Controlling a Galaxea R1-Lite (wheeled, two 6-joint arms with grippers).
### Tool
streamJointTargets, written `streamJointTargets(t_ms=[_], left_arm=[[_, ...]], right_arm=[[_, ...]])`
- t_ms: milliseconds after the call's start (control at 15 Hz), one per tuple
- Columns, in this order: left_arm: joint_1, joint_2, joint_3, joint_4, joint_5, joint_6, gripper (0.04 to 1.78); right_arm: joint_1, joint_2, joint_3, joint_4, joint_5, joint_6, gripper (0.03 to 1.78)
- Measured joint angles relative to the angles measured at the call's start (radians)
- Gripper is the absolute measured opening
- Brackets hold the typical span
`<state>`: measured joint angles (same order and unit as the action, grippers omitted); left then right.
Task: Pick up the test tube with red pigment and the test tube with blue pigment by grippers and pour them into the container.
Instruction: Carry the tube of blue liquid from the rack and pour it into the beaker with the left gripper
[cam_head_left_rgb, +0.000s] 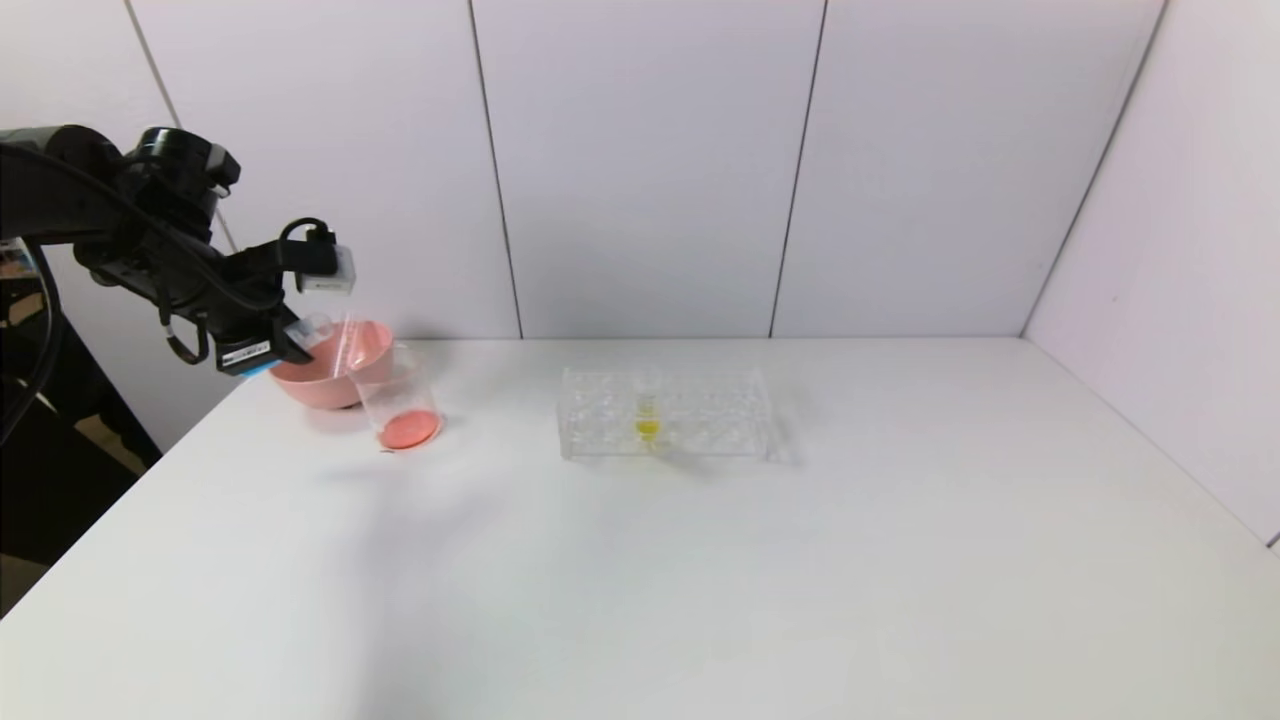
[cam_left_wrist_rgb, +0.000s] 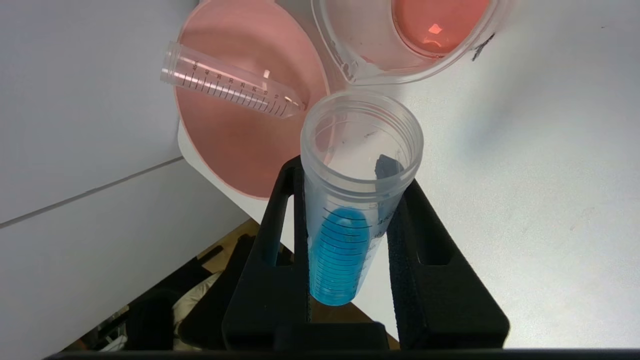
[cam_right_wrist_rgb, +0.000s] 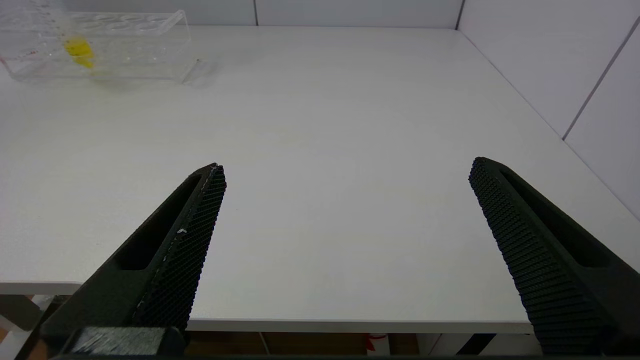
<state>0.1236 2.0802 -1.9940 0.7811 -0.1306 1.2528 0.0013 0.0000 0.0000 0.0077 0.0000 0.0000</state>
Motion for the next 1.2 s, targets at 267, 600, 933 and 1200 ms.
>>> streamJointTargets(t_ms=[267, 600, 933, 1200], left_arm=[[-0.023, 0.010, 0.000, -0.017, 0.040, -0.021, 0.46], [-0.032, 0.018, 0.000, -0.017, 0.100, -0.022, 0.46], [-0.046, 0.022, 0.000, -0.017, 0.139, -0.024, 0.46], [-0.052, 0.027, 0.000, -0.018, 0.141, -0.026, 0.46]], right_arm=[[0.000, 0.000, 0.000, 0.000, 0.000, 0.000, 1.77], [0.000, 0.000, 0.000, 0.000, 0.000, 0.000, 1.77], [0.000, 0.000, 0.000, 0.000, 0.000, 0.000, 1.77], [0.000, 0.000, 0.000, 0.000, 0.000, 0.000, 1.77]])
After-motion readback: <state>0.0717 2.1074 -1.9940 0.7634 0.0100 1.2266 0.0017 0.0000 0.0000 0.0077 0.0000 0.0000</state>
